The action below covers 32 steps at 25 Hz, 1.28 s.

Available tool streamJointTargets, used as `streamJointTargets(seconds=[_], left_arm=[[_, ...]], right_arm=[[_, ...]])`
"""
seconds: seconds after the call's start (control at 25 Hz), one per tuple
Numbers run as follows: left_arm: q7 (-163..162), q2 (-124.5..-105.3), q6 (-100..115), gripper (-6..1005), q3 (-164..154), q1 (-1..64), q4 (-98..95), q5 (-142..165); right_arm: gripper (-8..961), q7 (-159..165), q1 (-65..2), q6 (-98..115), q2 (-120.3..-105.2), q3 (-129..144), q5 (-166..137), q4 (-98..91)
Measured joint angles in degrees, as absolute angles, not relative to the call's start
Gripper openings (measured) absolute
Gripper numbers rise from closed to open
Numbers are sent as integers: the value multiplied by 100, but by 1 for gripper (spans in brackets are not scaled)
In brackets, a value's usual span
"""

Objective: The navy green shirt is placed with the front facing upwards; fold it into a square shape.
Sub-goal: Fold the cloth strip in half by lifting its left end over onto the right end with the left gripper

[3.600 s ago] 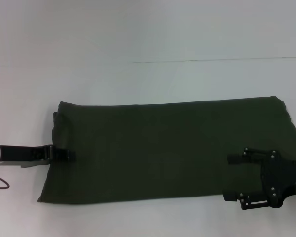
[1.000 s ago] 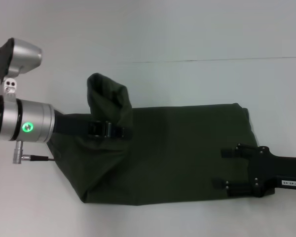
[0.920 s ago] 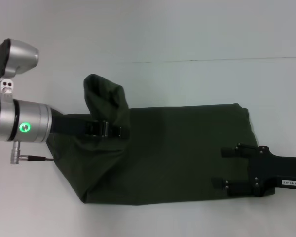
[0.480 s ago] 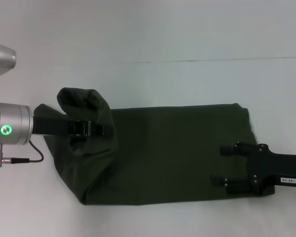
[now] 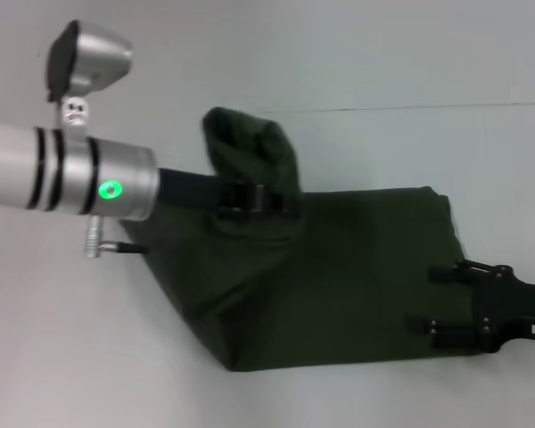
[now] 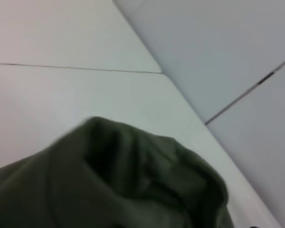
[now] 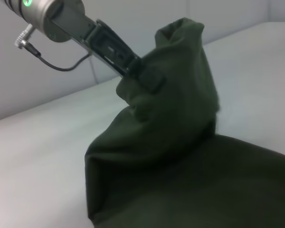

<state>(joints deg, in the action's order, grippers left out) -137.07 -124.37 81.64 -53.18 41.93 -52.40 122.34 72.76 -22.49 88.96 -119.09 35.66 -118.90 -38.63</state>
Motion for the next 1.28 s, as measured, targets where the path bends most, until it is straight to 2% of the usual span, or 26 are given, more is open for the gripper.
streamJointTargets(seconds=[0.44,1.28], left_arm=[[-13910,-12454,6875,69,-7182,4475,-4865,11007],[-13938,-12472,5485,69,-9096,4677,-4282,9801]], right_arm=[[944,7277,-1838,9083,-11796,2977,-11891,-3929],[942,7239,-1606,9112,-11795,2746,-11891,-3928]])
